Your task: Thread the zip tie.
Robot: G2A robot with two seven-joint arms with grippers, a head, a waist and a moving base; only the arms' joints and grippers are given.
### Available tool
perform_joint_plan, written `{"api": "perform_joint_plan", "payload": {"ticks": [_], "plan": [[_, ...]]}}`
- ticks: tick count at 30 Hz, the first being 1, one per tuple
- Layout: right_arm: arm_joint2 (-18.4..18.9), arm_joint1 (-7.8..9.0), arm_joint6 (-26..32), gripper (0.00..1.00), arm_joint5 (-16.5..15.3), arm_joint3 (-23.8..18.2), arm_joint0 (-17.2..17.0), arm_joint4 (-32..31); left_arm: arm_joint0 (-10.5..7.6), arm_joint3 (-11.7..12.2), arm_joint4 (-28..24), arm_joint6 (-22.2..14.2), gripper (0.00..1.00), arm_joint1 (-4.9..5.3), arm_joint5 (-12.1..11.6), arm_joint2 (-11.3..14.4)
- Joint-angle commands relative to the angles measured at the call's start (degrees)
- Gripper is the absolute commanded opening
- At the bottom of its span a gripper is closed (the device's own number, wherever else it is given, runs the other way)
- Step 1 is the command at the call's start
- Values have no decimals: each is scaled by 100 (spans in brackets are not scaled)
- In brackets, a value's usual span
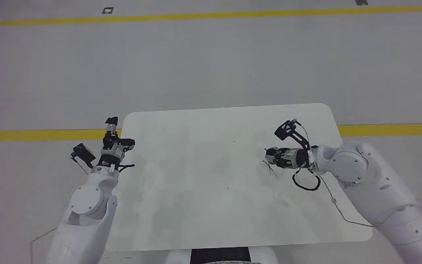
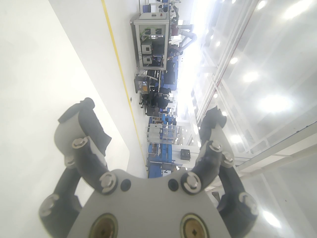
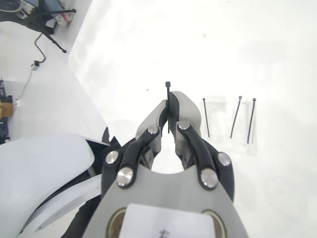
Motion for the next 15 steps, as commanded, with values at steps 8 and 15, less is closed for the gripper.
{"api": "perform_joint_plan", "payload": {"ticks": [8, 15], "plan": [[-1, 2, 8, 0, 0, 2, 2, 8, 0, 0, 0, 0, 100, 0, 0, 0], [-7, -7, -194, 0, 31, 28, -46, -98, 0, 0, 0, 0, 100, 0, 0, 0]]}}
